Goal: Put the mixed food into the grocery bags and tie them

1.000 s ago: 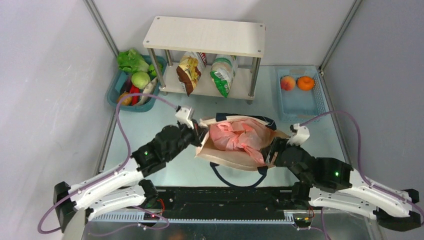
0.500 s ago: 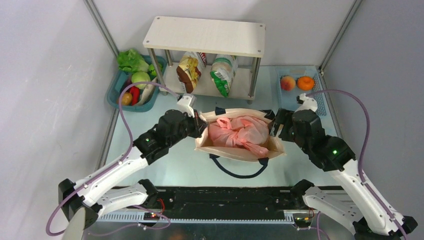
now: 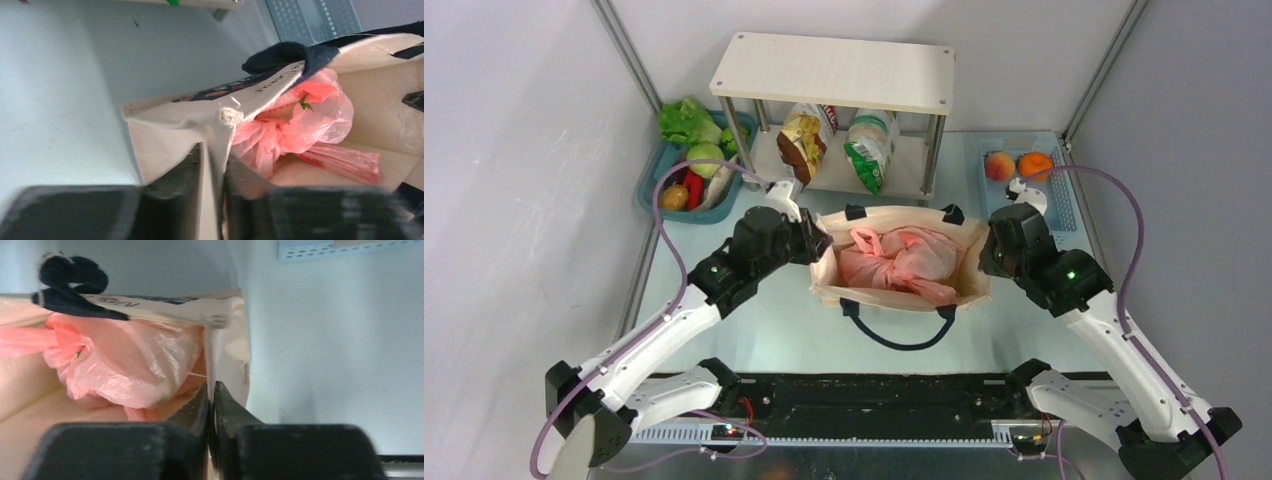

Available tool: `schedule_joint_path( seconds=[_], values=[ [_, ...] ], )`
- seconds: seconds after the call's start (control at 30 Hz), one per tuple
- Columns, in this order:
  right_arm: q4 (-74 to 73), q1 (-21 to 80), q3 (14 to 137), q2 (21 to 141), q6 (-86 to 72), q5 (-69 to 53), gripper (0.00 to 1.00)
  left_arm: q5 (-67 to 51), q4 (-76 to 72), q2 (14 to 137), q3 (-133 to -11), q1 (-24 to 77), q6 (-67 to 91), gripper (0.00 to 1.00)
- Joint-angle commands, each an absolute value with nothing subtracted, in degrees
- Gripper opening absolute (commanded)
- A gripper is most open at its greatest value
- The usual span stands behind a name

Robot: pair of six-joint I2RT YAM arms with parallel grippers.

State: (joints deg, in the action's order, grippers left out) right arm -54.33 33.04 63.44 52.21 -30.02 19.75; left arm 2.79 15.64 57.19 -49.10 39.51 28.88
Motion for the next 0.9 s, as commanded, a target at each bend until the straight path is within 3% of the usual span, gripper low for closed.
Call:
schedule_joint_path(
  seconds=[0.0, 0.03, 0.1, 0.17, 0.37, 0.53, 0.87],
  values=[
    [-52.2, 28.4, 63.7, 51.3, -29.3, 23.8, 0.01, 1.5, 12.7, 56.8, -54.2, 35.5, 30.1, 0.35],
    [-52.0, 26.3, 63.7, 50.2, -28.6, 23.1, 0.00, 1.4, 13.0, 56.6, -55.1, 34.1, 30.2, 0.53],
    [-51.8, 22.4, 63.9, 48.9, -27.2, 21.5, 0.00, 0.7, 13.4, 56.0, -56.5, 31.2, 30.2, 0.70],
    [-52.3, 18.8, 64.2, 48.4, -25.9, 19.7, 0.00, 0.5, 13.7, 55.5, -57.9, 28.6, 30.2, 0.76],
    [-52.9, 14.9, 64.2, 48.5, -25.4, 15.2, 0.00, 5.9, 13.8, 58.9, -62.0, 21.3, 29.8, 0.83],
    [-51.9, 14.9, 64.1, 48.1, -26.6, 11.6, 0.00, 15.0, 7.9, 67.3, -63.2, 17.3, 29.2, 0.96],
    [-50.4, 14.9, 63.9, 47.0, -26.0, 8.0, 0.00, 5.3, -13.6, 86.0, -65.4, 9.8, 27.7, 0.97]
  ],
)
